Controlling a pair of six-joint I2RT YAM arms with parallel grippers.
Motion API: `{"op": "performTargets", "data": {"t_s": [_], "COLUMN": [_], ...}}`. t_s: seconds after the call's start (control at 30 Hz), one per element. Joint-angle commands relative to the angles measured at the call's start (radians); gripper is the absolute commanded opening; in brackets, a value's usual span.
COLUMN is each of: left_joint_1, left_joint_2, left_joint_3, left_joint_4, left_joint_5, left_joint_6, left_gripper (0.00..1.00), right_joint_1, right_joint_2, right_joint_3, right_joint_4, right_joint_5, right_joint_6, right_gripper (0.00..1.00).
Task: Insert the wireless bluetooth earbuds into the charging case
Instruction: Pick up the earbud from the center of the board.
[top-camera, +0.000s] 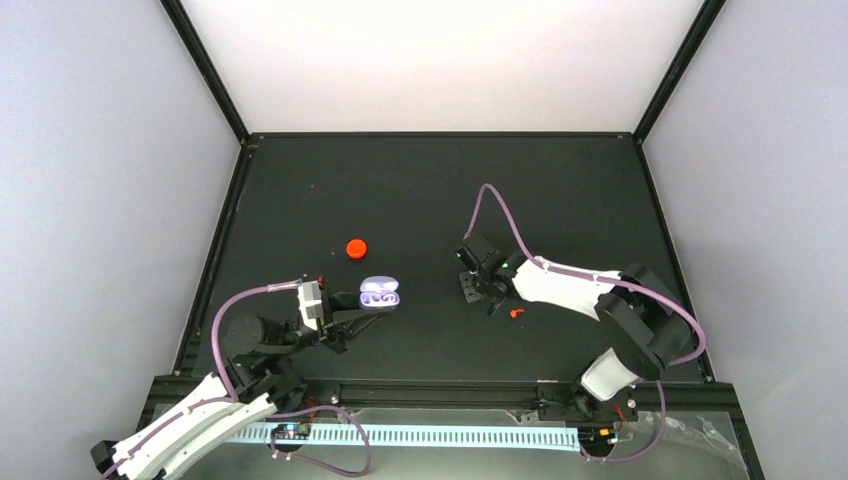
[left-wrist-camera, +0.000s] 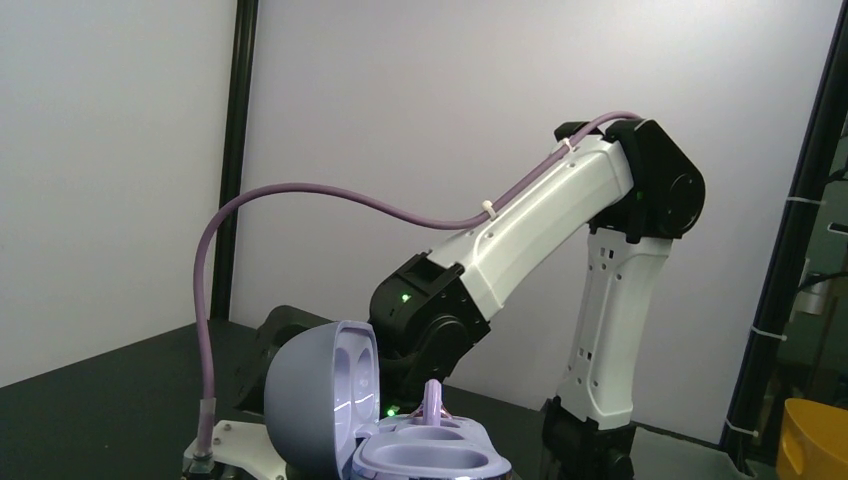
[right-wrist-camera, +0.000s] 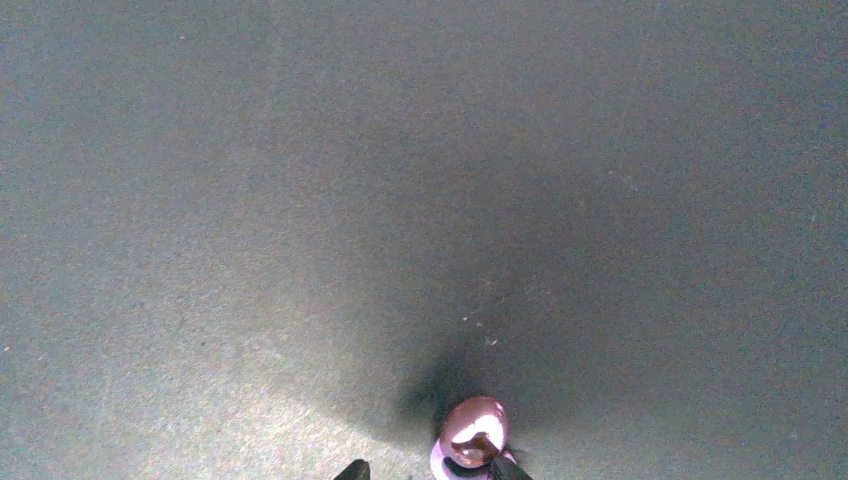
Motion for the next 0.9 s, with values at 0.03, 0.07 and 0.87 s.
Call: {"op": "performTargets", "data": {"t_s": [0.03,0.07,0.87], "left_joint_1": [-0.005,-0.005,-0.005], "left_joint_2": [-0.011,-0.01,-0.006], "left_joint_3": [0.013,0.013,0.011], "left_joint_4": [-0.002,-0.002,-0.005], "left_joint_5": [-0.003,-0.004,-0.008], "left_joint_6": [0.007,0.008,0.009], "left_gripper": [0.01,0.02,0.01], "right_joint_1": [-0.019,-0.021,-0.024], "right_joint_2": [0.035,0.038,0.001], "right_joint_3": [0.025,0.025,0.078], "right_joint_4": [0.019,0.019,-0.014], "right_joint_5": [0.012,0.007,-0.076], "right_joint_6": [-0.034,-0.034,0.16], "right_gripper": [0.29,0.28,0.01]}}
